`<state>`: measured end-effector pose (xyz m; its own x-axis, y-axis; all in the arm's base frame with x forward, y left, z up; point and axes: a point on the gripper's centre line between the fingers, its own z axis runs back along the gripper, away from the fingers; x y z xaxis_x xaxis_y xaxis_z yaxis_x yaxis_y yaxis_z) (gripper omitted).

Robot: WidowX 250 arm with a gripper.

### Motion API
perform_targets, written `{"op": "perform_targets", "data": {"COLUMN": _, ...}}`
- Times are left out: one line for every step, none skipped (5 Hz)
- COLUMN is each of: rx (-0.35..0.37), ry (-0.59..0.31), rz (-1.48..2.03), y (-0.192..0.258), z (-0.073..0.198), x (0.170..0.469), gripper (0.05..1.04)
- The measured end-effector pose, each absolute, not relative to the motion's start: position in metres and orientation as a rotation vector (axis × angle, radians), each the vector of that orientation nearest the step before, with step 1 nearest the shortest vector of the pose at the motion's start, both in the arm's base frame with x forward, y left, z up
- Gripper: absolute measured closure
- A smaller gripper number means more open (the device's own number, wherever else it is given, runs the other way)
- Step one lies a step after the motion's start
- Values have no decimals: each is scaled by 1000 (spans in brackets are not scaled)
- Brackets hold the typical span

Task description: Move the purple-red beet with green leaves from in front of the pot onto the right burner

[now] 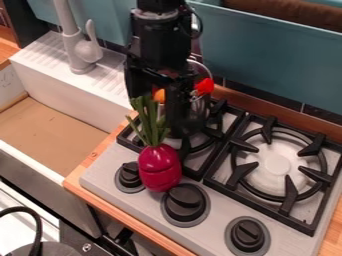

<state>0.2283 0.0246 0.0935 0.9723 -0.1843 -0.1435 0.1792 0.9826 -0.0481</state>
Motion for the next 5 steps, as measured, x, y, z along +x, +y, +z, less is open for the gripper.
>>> {"op": "perform_targets", "data": {"rx": -30, "ry": 158, "rz": -184, "y": 24, "z": 90, "x": 228, "gripper": 410}}
{"op": "perform_targets", "data": {"rx": -18, "ry": 166, "rz": -188, "y": 25, "z": 86, "x": 225, "gripper": 704}}
{"op": "perform_targets", "data": {"rx": -6, "ry": 172, "rz": -196, "y": 27, "z": 84, "x": 223, "gripper": 918}}
{"op": "perform_targets", "data": {"rx": -3, "ry": 186, "rz": -198, "y": 27, "z": 84, "x": 220, "gripper": 1014}}
{"op": "perform_targets", "data": {"rx": -32, "ry": 194, "rz": -187, "y": 29, "z": 95, "x": 215, "gripper": 1026}}
